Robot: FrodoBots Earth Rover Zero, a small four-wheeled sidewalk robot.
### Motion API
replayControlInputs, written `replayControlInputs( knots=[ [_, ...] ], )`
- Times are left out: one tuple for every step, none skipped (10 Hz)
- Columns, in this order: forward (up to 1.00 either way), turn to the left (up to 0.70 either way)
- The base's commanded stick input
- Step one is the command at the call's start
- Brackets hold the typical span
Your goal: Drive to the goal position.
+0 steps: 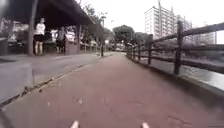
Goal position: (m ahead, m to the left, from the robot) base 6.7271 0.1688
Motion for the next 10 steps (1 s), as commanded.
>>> replayControlInputs(
  knots=[
    [0.7,0.0],
    [0.7,0.0],
    [0.7,0.0],
    [0.7,0.0],
    [0.7,0.0],
    [0.7,0.0],
    [0.7,0.0],
    [0.7,0.0],
    [0.7,0.0],
    [0.7,0.0]
  ],
)
